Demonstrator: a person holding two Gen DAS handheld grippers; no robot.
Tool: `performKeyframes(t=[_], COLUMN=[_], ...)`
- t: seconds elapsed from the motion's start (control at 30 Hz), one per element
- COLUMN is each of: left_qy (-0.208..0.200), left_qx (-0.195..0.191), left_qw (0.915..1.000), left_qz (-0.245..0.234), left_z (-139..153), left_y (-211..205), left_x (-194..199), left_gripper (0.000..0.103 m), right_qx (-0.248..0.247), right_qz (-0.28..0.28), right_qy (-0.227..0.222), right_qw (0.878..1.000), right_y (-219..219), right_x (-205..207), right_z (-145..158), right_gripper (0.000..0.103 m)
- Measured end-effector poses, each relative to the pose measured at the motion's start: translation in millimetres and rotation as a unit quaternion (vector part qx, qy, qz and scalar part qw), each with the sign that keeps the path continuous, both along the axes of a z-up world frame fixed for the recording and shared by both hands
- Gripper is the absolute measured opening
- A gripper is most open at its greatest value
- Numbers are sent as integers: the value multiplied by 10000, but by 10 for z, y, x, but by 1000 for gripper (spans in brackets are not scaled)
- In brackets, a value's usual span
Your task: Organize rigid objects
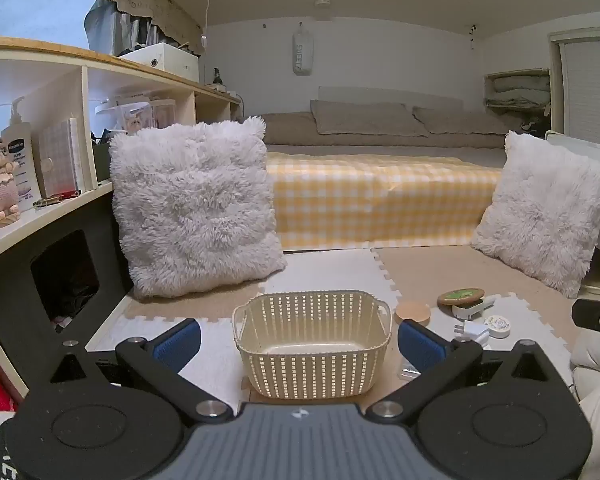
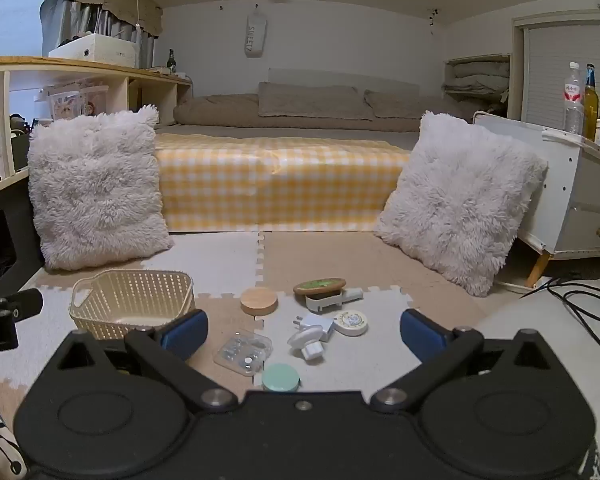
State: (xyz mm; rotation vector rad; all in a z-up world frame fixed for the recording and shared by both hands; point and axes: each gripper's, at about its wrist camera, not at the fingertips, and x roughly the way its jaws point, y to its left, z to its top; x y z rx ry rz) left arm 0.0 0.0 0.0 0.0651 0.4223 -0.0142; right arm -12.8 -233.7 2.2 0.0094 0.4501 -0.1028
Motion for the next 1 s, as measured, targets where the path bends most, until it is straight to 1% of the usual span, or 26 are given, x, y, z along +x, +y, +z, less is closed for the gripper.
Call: performKeyframes(t=[1.0], left_qy=[-6], left_qx=[10], left_qw=[10000], left_qz=[16], left_z=[3], left_y=[-38], left_x=[-9], left_gripper=[103], right_qx=[26], right_qz=[-5], right_qy=[32], right_qw=[10000], right_y=[-2], right_x=[9], right_z=[-9], right_gripper=[103])
